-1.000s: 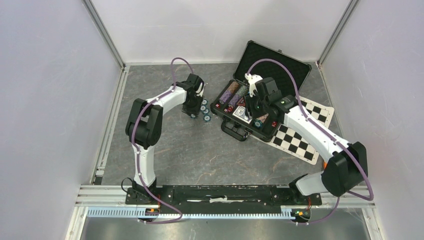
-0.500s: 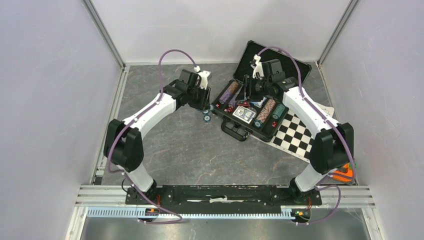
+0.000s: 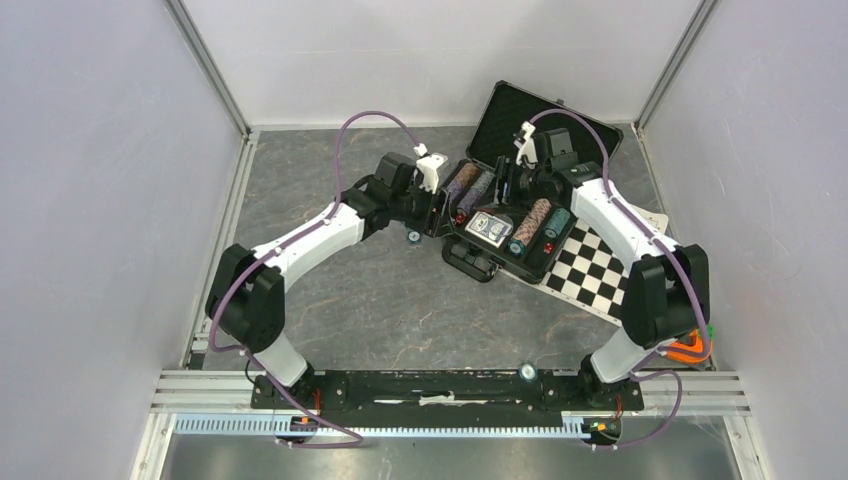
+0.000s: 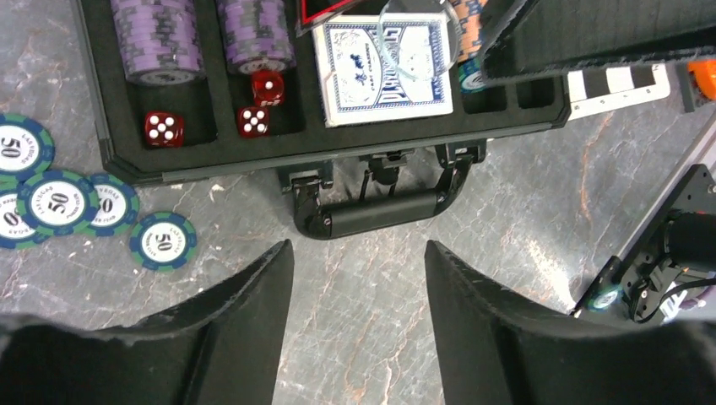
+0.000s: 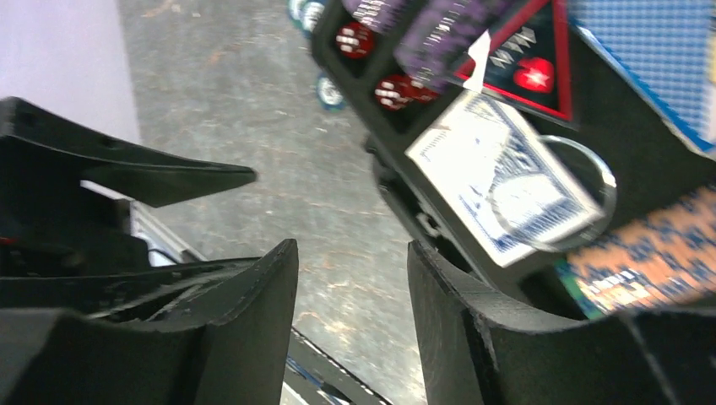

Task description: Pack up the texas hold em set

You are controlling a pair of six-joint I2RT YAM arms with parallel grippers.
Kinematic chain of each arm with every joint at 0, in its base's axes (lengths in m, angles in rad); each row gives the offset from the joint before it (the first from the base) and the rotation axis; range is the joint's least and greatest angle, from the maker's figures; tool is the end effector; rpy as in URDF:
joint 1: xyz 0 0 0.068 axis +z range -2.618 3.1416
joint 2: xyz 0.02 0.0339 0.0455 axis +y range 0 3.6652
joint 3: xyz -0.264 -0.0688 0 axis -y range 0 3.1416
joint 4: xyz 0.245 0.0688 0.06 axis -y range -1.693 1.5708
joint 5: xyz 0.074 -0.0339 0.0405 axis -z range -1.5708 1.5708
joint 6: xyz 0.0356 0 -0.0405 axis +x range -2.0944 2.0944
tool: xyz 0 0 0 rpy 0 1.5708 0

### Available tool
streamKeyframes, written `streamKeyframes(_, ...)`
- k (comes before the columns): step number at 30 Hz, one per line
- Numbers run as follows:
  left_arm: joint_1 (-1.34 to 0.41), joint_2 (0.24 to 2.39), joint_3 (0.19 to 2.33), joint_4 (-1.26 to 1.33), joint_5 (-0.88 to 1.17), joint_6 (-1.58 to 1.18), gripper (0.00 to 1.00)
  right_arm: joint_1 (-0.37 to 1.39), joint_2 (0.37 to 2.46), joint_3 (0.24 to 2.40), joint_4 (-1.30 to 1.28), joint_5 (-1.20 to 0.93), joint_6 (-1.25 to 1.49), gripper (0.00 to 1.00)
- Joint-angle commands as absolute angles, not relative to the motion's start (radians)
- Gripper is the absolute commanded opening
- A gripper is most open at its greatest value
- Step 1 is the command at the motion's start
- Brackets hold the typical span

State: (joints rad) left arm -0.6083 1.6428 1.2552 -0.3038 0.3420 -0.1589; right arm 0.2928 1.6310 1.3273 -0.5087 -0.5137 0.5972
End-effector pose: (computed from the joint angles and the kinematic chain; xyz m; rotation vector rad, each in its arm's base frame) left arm 0.2979 -0.2220 0.2712 0.7039 2.2299 -0.7836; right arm 0.3395 0.1206 0.2848 0.1196 2.4936 1.0145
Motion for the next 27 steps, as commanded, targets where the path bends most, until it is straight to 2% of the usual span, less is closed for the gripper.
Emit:
streamKeyframes(1, -0.603, 1.609, 1.214, -0.299, 0.315, -0.198, 0.71, 0.278, 1.548, 1.298, -0.673, -0.384, 0.397, 0.57)
streamKeyframes(3, -0.603, 1.59, 1.183, -0.303, 0.288, -0.187, 0.87, 0.278, 1.493, 1.244, -0.716, -0.305, 0.333, 0.64)
streamKeyframes(4, -0.603, 1.588, 1.178, -0.315, 0.268, -0.183, 0.98, 0.278, 1.453, 1.209, -0.719, -0.269, 0.317, 0.71)
streamKeyframes(7, -0.589, 1.608, 1.207, -0.383, 0.197, -0.209, 1.0, 0.279, 1.349, 1.08, -0.711, -0.191, 0.309, 0.89)
streamKeyframes(9, -0.553, 1.62, 1.218, -0.404, 0.174, -0.266, 1.0, 0.285, 1.304, 1.014, -0.727, -0.15, 0.322, 0.94)
streamKeyframes(15, -0.504, 1.591, 1.201, -0.415, 0.086, -0.307, 1.0, 0.345, 1.223, 0.907, -0.826, -0.065, 0.363, 0.94)
streamKeyframes(23, -0.455, 1.81, 1.372, -0.547, -0.114, -0.205, 0.99, 0.417, 1.174, 0.949, -0.762, -0.04, 0.503, 0.89)
streamKeyframes(27, -0.405, 1.88, 1.438, -0.548, -0.124, -0.192, 0.98, 0.42, 1.209, 0.99, -0.76, -0.023, 0.518, 0.88)
